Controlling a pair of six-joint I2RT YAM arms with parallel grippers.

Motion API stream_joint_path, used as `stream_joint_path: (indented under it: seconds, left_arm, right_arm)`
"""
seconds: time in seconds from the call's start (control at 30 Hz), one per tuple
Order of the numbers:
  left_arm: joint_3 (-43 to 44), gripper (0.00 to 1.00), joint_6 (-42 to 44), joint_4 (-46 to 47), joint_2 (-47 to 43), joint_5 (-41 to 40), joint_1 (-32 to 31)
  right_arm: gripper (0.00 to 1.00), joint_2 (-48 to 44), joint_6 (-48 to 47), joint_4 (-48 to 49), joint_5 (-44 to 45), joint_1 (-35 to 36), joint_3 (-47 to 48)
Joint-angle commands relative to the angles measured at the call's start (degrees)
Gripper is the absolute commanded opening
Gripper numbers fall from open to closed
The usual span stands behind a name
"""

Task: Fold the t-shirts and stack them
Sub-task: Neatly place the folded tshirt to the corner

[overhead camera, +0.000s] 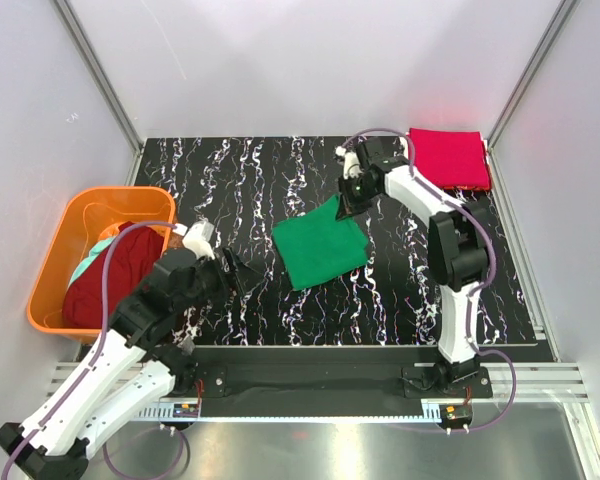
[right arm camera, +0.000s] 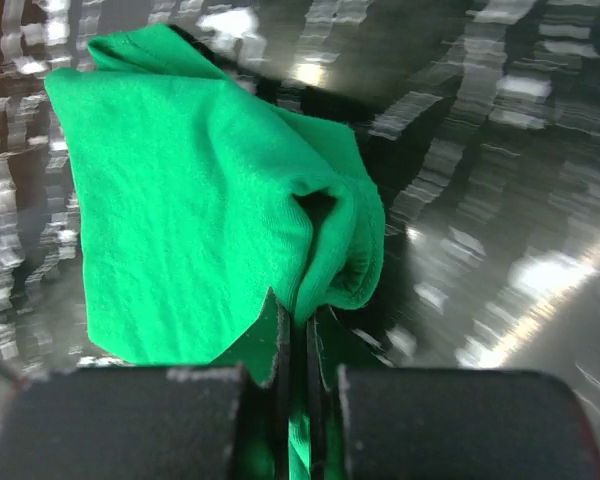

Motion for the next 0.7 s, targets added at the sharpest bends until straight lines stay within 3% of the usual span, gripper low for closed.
stream_joint_path:
  seconds: [0.0, 0.17, 0.47, 0.67]
  left_arm:
    - [0.66, 0.78, 2.35, 3.87, 2.16, 5.51, 0.21]
    - [-0.40, 0.78, 2.71, 6.94, 5.49, 9.54, 0.73]
    - [-0.40, 0.78, 4.11, 11.87, 14.46, 15.71, 2.05]
    - [0.83, 0.78, 5.70, 13.01, 21.06, 17.90, 2.67]
  right_arm:
    - [0.00, -6.98, -5.36, -7.00, 14.02, -3.06, 3.14]
    - [0.00, -8.14, -8.96, -11.39, 19.30, -7.62, 9.90]
    - [0.00, 1.51, -15.98, -15.27, 31.77, -13.87, 31.60]
    - [0.00, 9.07, -23.02, -15.88, 31.88, -17.65, 46.89]
